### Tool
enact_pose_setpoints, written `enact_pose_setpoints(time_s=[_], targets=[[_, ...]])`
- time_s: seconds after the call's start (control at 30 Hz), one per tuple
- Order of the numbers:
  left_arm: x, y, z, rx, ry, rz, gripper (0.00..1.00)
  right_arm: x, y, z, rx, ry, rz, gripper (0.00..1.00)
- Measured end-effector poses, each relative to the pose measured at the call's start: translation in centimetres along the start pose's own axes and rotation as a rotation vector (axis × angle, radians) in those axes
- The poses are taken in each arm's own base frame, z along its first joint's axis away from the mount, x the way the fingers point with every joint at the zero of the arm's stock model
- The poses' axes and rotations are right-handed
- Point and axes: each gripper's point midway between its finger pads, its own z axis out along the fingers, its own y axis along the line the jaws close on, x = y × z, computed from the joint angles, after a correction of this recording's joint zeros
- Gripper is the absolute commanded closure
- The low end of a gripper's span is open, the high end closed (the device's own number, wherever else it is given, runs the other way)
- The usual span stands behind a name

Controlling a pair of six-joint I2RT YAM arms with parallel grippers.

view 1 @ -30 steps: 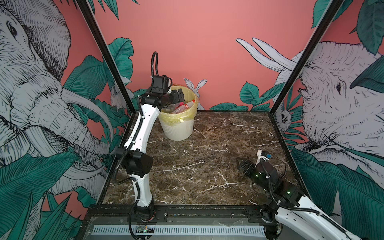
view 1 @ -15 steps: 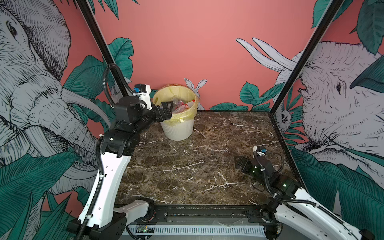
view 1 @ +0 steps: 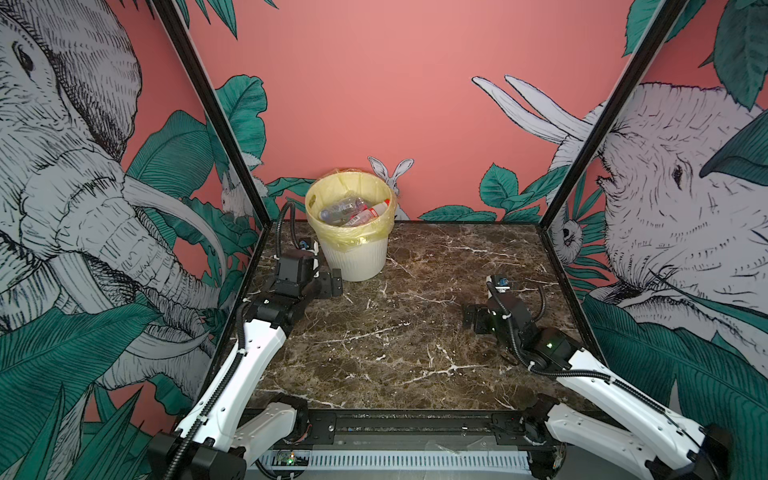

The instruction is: Throw the plastic bottles in the bin

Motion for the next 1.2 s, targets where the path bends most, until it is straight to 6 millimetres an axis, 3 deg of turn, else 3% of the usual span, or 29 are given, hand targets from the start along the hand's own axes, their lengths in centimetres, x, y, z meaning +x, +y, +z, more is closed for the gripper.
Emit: enact_pose_setpoints(time_s=[0.3,0.53,0.67,0.97,1.2], targets=[[4.9,1.8,5.2,-0.095,0.046,0.059,0.01,-1.5,-3.2,0.4,0.162,-0.094,-0.113,0.0],[4.1,3.7,6.1,-0.192,-0.072,0.151,0.01,-0.5,-6.2,1.3,0.267,-0.128,-0.146,0.0],[5.0,5.1,7.0,-0.26,-0.083,0.185,0.01,0.3,-8.0,1.8,0.32,-0.154,-0.144,0.0],[7.5,7.3,9.4,-0.353,-0.152,0.218,0.01,0.0,-11.6,3.0,0.448,-0.241,-0.129,0.0],[6.3,8.1,11.3,-0.378,-0.245,0.231,0.01,0.1,-14.5,5.2,0.514,-0.227,-0.075,0.01]])
